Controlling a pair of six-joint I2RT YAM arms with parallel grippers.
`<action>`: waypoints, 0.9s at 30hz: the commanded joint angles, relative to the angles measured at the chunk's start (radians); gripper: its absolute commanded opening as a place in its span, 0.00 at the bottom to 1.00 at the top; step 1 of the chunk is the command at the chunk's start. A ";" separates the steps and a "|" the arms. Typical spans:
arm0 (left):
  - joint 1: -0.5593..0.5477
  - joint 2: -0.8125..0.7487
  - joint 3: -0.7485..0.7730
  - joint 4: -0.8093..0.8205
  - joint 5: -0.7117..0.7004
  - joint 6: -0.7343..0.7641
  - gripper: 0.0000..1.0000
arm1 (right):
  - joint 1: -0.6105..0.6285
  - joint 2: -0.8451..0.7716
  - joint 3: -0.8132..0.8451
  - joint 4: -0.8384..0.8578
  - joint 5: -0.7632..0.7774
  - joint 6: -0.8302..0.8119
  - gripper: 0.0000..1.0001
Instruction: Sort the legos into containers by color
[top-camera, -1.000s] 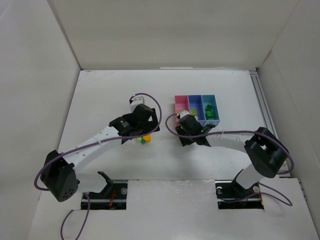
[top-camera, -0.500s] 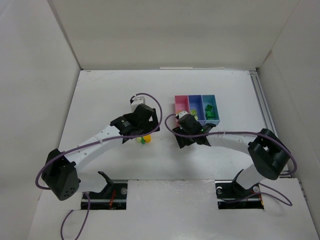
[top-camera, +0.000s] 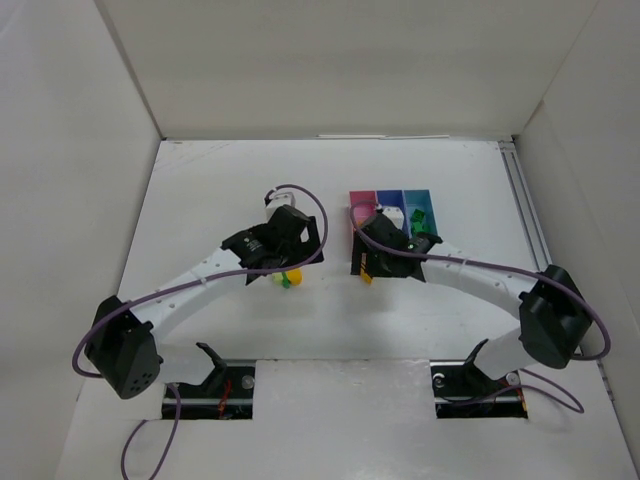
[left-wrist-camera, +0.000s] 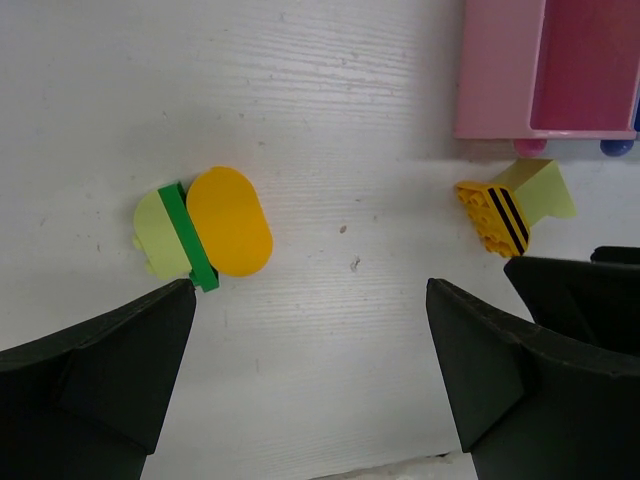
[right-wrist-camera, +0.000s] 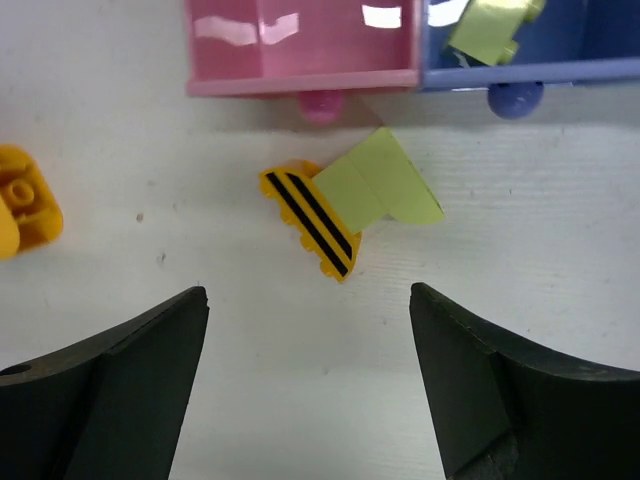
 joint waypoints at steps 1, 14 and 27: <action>0.000 -0.023 0.033 -0.001 0.043 -0.004 1.00 | 0.011 0.012 0.013 -0.006 0.125 0.260 0.86; 0.000 -0.106 -0.009 -0.032 0.023 0.024 1.00 | 0.000 0.061 -0.031 0.036 0.228 0.444 0.79; 0.000 -0.133 -0.038 -0.014 0.032 0.033 1.00 | -0.020 0.146 -0.010 0.051 0.196 0.506 0.69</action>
